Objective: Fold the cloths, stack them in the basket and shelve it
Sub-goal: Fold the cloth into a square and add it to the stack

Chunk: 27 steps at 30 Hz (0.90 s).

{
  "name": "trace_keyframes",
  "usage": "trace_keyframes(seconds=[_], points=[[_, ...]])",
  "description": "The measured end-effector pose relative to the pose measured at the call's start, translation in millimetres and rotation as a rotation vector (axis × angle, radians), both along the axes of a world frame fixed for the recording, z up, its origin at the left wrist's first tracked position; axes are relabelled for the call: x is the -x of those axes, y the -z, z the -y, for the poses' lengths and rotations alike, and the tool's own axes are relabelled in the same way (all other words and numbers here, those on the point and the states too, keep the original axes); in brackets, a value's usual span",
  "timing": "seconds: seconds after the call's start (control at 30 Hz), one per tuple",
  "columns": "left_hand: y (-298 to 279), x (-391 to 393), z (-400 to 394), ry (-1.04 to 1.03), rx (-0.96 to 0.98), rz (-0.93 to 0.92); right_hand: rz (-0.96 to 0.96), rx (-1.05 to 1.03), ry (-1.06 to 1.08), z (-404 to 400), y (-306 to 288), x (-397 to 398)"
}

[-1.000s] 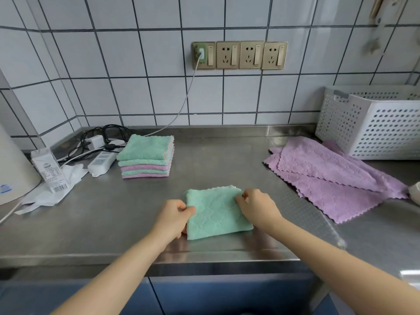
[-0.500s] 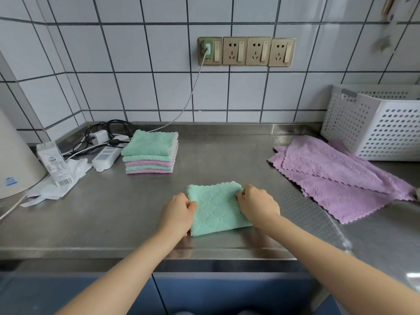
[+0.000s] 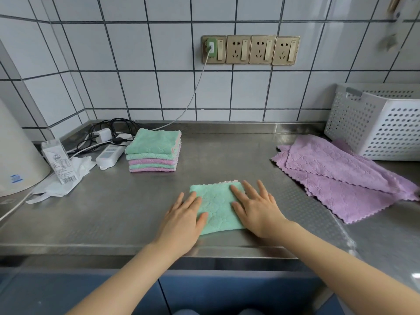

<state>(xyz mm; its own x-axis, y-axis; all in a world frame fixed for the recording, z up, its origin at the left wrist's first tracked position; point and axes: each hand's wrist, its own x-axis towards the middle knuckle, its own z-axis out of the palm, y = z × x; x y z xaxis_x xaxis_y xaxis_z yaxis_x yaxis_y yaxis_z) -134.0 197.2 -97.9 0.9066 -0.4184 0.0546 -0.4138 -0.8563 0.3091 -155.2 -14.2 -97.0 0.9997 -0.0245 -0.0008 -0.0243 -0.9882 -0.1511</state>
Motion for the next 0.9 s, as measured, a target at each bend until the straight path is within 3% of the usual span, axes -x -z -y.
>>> trace_keyframes(seconds=[0.13, 0.2, 0.37, 0.43, 0.57, 0.73, 0.9], points=[[-7.0, 5.5, 4.0, -0.064, 0.105, -0.103, -0.043, 0.015, 0.041, 2.1, -2.1, 2.3], [-11.9, 2.9, 7.0, -0.1, 0.251, -0.134, -0.056, 0.01, 0.052, 0.9, -2.3, 3.3], [-28.7, -11.1, 10.4, -0.343, 1.137, -0.528, -0.058, -0.032, 0.066, -0.2, -1.1, 2.3], [-31.6, -15.0, 10.5, -0.39, 1.349, -0.698, -0.036, -0.07, 0.074, -0.7, -0.7, 2.0], [-28.3, -23.8, 5.0, -0.338, 1.436, -0.706, 0.098, -0.218, 0.042, -6.5, 1.9, 5.2], [-44.4, -54.4, -16.0, -0.187, 1.487, -0.519, 0.203, -0.665, -0.068, -27.8, -17.4, -15.4], [-94.1, -125.0, -56.0, -0.145, 1.45, -0.241, 0.351, -0.848, -0.113, -65.1, -64.6, -90.1]])
